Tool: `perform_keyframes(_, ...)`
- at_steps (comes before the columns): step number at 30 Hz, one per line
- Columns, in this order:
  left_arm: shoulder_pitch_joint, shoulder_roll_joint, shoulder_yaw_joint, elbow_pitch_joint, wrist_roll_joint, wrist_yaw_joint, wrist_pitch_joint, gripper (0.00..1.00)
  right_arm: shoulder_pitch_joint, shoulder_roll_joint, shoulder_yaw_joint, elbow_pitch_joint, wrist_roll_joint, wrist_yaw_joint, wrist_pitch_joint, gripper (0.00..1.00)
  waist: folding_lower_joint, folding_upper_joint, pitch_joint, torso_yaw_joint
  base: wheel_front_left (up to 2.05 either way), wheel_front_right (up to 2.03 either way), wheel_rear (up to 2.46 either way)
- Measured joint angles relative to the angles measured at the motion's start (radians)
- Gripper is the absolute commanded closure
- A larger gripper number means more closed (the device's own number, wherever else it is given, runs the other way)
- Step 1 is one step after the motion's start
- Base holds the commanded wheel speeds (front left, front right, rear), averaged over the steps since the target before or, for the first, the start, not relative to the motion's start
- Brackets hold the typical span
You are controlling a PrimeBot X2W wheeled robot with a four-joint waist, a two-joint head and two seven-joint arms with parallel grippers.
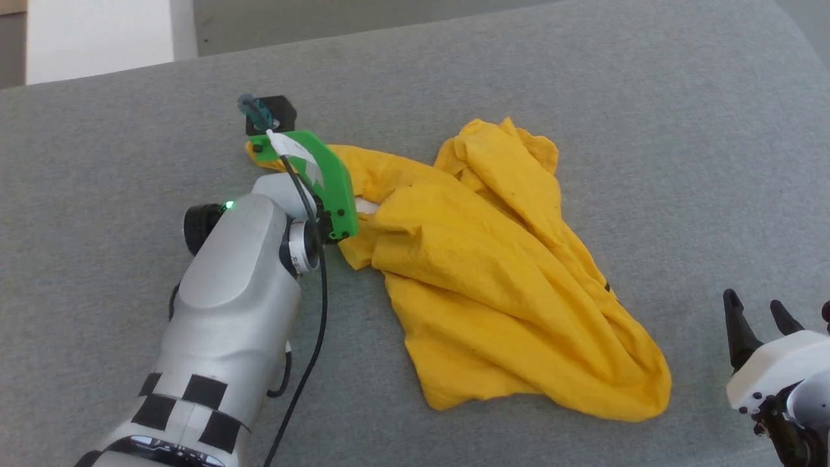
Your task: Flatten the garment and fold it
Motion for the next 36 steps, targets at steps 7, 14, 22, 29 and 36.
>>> perform_keyframes(7, 0.126, -0.004, 0.089, -0.237, -0.116, -0.063, -0.162, 1.00, 0.018, 0.000, 0.009, -0.004, -0.021, 0.000, 0.019, 0.00, -0.0002, 0.0000, -0.068, 0.089, 0.00, 0.00, 0.00)
perform_keyframes(14, 0.591, 0.084, 0.229, -0.477, -0.188, 0.082, -0.151, 1.00, 0.048, 0.000, 0.029, -0.013, -0.019, 0.000, 0.035, 0.00, -0.0002, 0.0000, -0.145, 0.195, 0.00, 0.00, 0.00)
perform_keyframes(22, 0.811, 0.052, 0.281, -0.582, -0.249, 0.143, -0.155, 0.00, 0.049, 0.001, 0.047, -0.018, -0.023, 0.000, 0.057, 0.00, -0.0002, 0.0000, -0.189, 0.281, 0.00, 0.00, 0.00)
perform_keyframes(29, 0.797, 0.071, 0.360, -0.691, -0.177, 0.089, -0.472, 0.00, -0.017, 0.000, 0.158, -0.014, -0.068, 0.000, 0.114, 0.00, -0.0002, 0.0000, -0.198, 0.298, 0.00, 0.00, 0.00)
perform_keyframes(36, 0.786, 0.103, 0.287, -0.679, 0.009, -0.050, -0.794, 0.00, -0.243, -0.013, 0.316, 0.126, -0.118, 0.000, 0.254, 0.00, -0.0002, 0.0000, -0.158, 0.303, 0.00, 0.00, 0.00)
